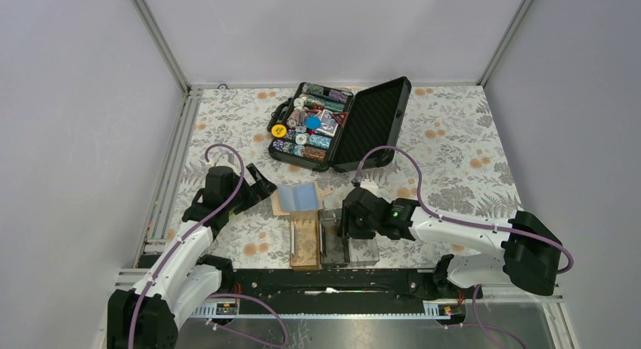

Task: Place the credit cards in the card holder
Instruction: Pick up the credit card from the storage box, then insert the credit card into the card holder.

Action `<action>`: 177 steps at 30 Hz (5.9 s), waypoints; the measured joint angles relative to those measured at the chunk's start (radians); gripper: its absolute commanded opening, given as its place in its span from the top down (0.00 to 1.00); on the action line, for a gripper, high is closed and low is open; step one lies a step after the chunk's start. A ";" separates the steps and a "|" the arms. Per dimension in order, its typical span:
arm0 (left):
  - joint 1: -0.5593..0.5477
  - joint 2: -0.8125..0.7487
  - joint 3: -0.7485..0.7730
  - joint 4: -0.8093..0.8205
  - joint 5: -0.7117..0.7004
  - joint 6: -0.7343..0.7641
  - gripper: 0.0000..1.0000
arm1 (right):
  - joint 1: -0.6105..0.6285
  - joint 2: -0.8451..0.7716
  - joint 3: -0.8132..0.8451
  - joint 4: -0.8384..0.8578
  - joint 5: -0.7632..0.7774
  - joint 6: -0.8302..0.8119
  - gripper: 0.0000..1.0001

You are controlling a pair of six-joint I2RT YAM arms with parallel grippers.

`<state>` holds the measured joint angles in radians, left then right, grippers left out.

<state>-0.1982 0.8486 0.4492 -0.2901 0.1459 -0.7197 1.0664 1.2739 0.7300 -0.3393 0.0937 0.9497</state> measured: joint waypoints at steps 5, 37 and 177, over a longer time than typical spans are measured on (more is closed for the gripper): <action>0.000 0.000 0.000 0.000 0.000 0.000 0.01 | 0.001 0.000 0.000 -0.012 0.002 0.002 0.57; 0.000 0.005 0.000 0.001 0.001 0.000 0.01 | 0.003 -0.023 0.043 -0.124 0.055 0.010 0.86; -0.006 0.397 -0.083 0.363 0.089 -0.097 0.72 | -0.186 0.739 0.421 0.549 -0.286 -0.172 0.58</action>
<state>-0.2047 1.2457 0.3660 0.0731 0.2348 -0.8169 0.8803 2.0132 1.1511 0.2092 -0.1928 0.7776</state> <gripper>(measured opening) 0.254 0.322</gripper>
